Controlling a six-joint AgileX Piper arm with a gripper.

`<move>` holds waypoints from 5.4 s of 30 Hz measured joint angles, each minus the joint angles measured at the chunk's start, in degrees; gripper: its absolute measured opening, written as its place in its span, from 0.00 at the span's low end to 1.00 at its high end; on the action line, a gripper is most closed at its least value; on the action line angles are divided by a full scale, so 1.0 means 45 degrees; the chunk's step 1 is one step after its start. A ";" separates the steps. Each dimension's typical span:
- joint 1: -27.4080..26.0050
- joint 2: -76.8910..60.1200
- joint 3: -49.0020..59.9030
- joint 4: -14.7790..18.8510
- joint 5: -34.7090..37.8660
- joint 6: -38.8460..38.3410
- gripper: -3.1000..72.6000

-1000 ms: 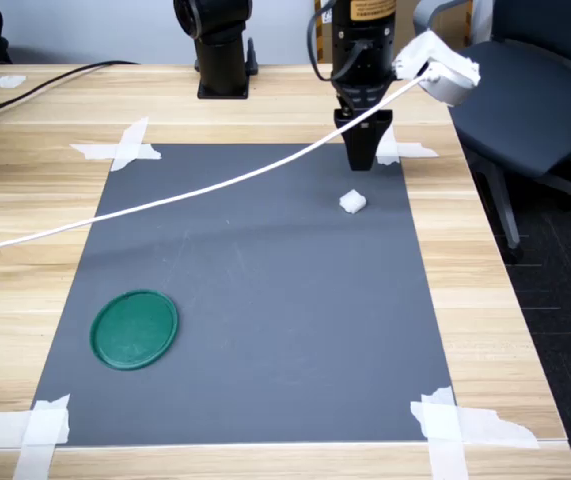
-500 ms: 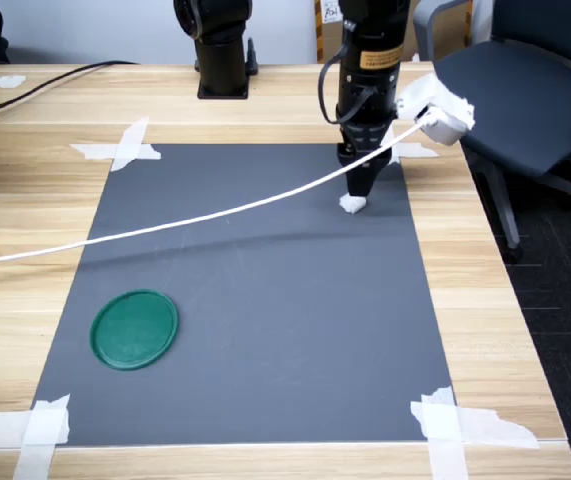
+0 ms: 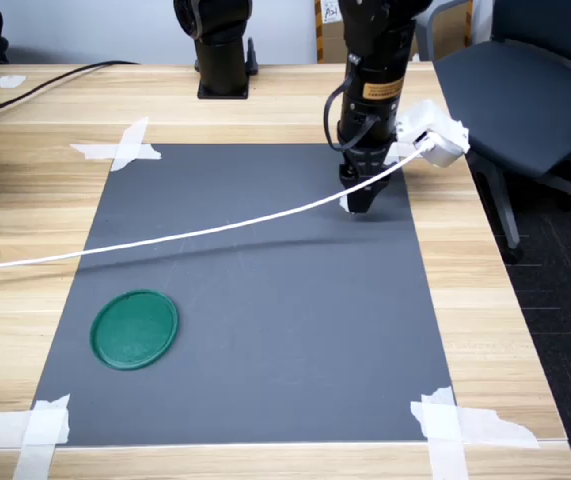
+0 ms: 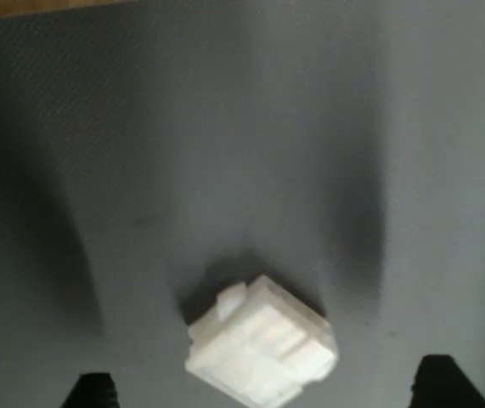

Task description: Grasp a white terminal and put it in the green lid.

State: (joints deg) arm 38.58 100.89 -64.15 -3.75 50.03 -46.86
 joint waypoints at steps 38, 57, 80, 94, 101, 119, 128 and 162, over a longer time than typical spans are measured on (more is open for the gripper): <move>-0.1229 -0.1537 -0.0069 0.0620 -0.0756 -0.0684 0.50; -0.7164 -0.1862 -0.3953 0.2359 0.1408 -0.3091 0.50; -1.1338 0.0891 -0.4850 0.2337 0.1943 -0.2992 0.50; -1.0584 0.2594 -0.5315 0.1869 0.1061 -0.1840 0.50; -1.0111 0.3106 -0.5564 0.1294 0.1221 -0.1832 0.50; -1.0027 0.3432 -0.5594 0.1001 0.0591 -0.1869 0.72; -1.0027 0.2618 -0.5594 0.1827 0.0151 -0.1830 0.68; -1.0027 -0.7333 0.2318 0.9575 -0.6410 -0.3710 0.01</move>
State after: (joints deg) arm -6.54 67.89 -53.72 39.34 21.19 -63.55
